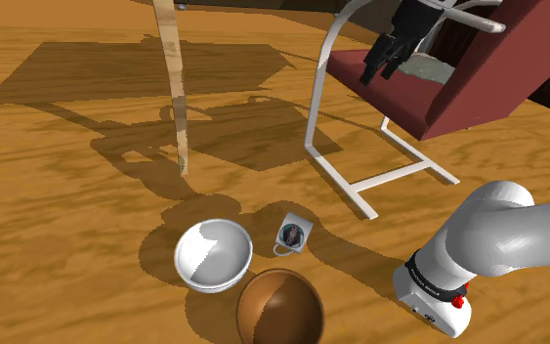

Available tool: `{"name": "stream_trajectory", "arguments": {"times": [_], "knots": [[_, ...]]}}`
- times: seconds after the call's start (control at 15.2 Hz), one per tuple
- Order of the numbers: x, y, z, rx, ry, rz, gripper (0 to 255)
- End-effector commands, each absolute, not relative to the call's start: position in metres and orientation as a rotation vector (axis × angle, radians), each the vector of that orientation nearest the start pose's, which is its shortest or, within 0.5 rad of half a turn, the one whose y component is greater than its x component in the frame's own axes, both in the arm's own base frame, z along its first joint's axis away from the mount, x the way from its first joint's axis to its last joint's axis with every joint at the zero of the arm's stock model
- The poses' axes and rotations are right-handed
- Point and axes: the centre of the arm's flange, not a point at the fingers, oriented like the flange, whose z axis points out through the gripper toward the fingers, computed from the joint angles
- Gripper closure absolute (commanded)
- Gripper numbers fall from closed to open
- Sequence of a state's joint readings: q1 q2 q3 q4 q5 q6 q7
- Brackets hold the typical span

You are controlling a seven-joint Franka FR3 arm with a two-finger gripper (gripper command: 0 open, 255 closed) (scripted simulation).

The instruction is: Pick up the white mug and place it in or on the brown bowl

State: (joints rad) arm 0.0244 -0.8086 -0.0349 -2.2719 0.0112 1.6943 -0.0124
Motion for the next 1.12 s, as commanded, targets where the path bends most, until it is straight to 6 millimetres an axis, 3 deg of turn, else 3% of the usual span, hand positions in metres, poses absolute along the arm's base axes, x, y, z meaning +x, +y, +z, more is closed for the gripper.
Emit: {"name": "stream_trajectory", "arguments": {"times": [0.0,0.53,1.06], "knots": [[0.312,-0.007,0.65,-3.086,-0.015,-0.358,0],[0.357,0.085,0.586,-3.204,-0.228,-0.194,0],[0.384,0.172,0.506,-3.297,-0.455,-0.016,0]]}}
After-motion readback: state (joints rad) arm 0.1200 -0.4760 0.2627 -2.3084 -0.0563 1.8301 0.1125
